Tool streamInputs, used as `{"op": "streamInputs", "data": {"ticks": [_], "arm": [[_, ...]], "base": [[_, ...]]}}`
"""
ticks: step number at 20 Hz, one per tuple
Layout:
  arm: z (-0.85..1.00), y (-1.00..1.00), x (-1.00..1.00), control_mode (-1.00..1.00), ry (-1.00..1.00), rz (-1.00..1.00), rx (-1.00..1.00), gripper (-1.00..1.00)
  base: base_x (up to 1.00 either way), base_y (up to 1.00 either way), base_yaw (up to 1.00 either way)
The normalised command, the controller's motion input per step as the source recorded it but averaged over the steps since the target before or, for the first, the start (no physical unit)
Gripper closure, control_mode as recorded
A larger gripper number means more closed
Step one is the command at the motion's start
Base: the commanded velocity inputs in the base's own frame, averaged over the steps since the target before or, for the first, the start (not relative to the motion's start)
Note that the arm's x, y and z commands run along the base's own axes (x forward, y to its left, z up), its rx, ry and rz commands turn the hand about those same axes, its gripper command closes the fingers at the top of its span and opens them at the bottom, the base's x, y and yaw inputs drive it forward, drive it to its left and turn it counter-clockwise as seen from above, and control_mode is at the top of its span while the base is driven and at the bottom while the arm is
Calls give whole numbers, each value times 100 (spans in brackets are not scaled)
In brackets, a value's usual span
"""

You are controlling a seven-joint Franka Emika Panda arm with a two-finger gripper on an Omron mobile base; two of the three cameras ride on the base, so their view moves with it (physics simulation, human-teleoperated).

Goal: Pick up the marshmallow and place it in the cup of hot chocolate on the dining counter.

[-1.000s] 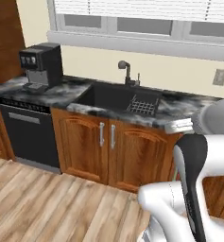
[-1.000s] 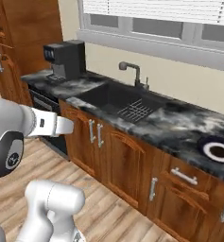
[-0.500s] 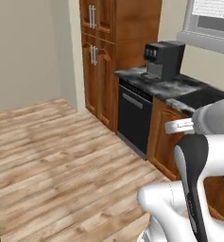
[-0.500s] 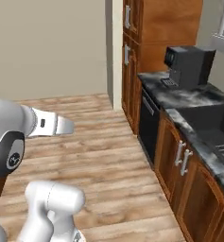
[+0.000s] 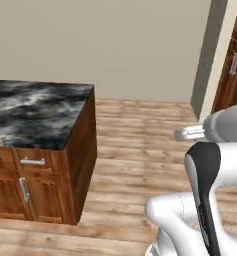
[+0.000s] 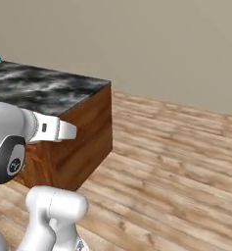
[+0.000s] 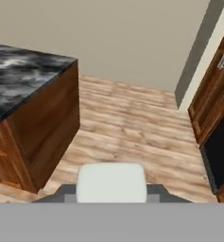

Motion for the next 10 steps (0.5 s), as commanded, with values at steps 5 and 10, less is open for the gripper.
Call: {"op": "streamInputs", "data": {"ticks": [5, 10], "arm": [[0, 0, 0, 100, 0, 0, 0, 100], [0, 0, 0, 100, 0, 0, 0, 100]], "base": [[12, 9, 96], [88, 63, 58]]}}
